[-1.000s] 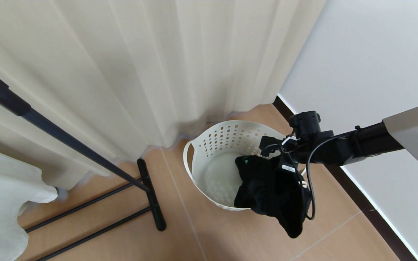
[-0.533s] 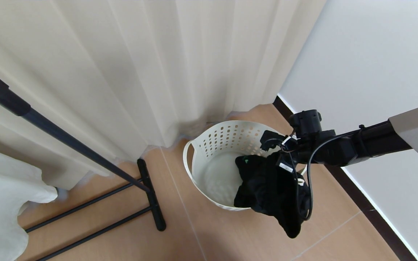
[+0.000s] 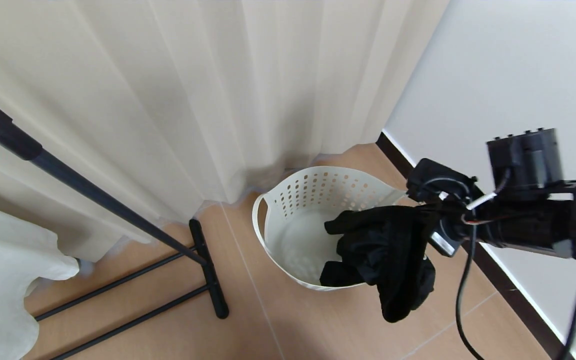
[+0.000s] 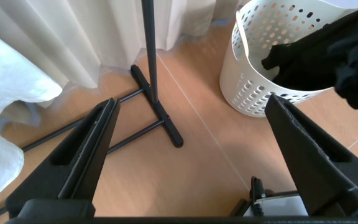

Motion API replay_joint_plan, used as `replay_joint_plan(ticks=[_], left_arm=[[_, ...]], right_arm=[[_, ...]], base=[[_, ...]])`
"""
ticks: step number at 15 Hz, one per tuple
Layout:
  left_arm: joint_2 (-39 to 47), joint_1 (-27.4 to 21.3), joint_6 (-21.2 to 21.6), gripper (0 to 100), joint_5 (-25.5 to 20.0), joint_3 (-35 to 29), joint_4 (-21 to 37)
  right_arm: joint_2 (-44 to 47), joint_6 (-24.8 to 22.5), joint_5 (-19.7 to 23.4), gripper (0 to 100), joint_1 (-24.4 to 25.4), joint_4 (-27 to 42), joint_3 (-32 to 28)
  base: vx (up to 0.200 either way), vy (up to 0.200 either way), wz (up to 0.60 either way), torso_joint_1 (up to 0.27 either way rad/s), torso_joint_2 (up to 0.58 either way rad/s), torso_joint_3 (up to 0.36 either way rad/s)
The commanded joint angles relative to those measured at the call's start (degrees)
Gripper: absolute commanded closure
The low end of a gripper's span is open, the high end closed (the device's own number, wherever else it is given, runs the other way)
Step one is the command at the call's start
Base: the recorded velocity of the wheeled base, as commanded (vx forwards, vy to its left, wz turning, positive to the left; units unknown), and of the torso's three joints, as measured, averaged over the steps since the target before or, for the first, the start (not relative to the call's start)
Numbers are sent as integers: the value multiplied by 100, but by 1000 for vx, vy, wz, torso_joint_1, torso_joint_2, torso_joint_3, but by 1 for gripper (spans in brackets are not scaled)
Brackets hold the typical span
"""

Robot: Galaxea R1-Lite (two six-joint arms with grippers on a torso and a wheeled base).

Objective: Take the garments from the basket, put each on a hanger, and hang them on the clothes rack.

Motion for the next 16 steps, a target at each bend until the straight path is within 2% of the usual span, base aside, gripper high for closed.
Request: replay_joint_plan(ticks=[1, 2, 5, 6, 8, 12, 16], left_arm=[[7, 0, -1, 0, 1, -1, 0], [7, 0, -1, 0, 1, -1, 0], [7, 0, -1, 0, 1, -1, 0], [7, 0, -1, 0, 1, -1, 0], [7, 0, -1, 0, 1, -1, 0], [7, 0, 17, 0, 1, -1, 0], [7, 0, 17, 0, 1, -1, 9]], right_arm=[[-1833, 160, 14, 100, 522, 32, 907], [-2378, 160, 14, 100, 741, 41, 1056], [-3072, 160, 14, 100, 1365, 32, 1267], [-3169, 169, 14, 100, 1436, -21, 1408], [-3292, 292, 67, 100, 1444, -30, 1680], [-3160, 608, 76, 100, 1313, -153, 1663], [-3055, 644, 76, 100, 1084, -153, 1698]], base=[[0, 0, 0, 0, 0, 0], [0, 0, 0, 0, 0, 0], [0, 0, 0, 0, 0, 0], [0, 0, 0, 0, 0, 0], [0, 0, 0, 0, 0, 0], [0, 0, 0, 0, 0, 0], [0, 0, 0, 0, -1, 49]])
